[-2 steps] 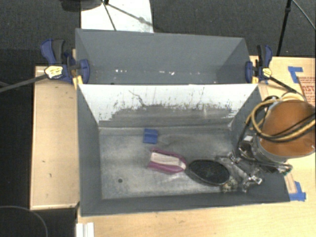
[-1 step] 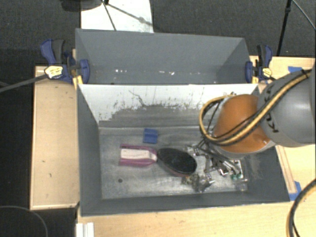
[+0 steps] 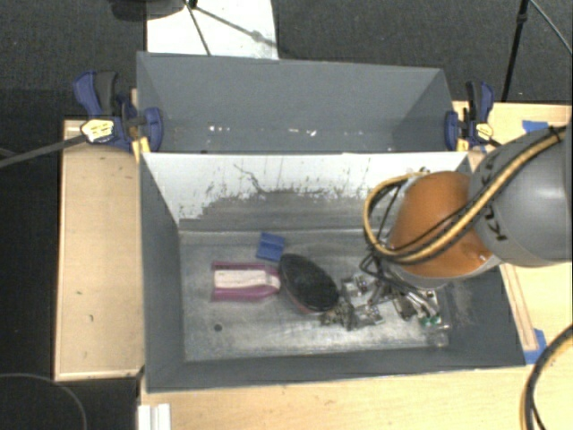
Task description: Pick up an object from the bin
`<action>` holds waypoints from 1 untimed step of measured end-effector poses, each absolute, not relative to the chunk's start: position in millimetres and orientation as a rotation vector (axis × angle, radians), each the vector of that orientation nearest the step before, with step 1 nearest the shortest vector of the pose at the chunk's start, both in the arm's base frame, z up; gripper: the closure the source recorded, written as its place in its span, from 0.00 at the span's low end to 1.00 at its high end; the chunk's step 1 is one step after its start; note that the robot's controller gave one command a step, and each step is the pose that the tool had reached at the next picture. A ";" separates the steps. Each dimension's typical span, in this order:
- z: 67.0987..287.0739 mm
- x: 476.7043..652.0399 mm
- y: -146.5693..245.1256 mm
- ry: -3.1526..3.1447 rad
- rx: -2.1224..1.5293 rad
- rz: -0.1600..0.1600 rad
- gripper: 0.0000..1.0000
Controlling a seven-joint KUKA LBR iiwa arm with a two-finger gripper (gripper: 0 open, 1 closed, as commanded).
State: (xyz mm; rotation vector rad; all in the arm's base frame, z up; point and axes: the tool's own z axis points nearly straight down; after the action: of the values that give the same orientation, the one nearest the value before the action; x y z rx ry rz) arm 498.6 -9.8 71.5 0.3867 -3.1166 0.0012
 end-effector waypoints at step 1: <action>124.1 500.0 -9.9 -3.125 0.389 0.001 1.00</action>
Offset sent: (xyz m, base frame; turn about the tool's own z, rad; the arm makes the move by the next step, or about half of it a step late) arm -0.0001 -0.0002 0.0495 0.0000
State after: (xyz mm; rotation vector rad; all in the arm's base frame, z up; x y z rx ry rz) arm 500.0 -9.9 124.1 0.3890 -3.1247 0.0012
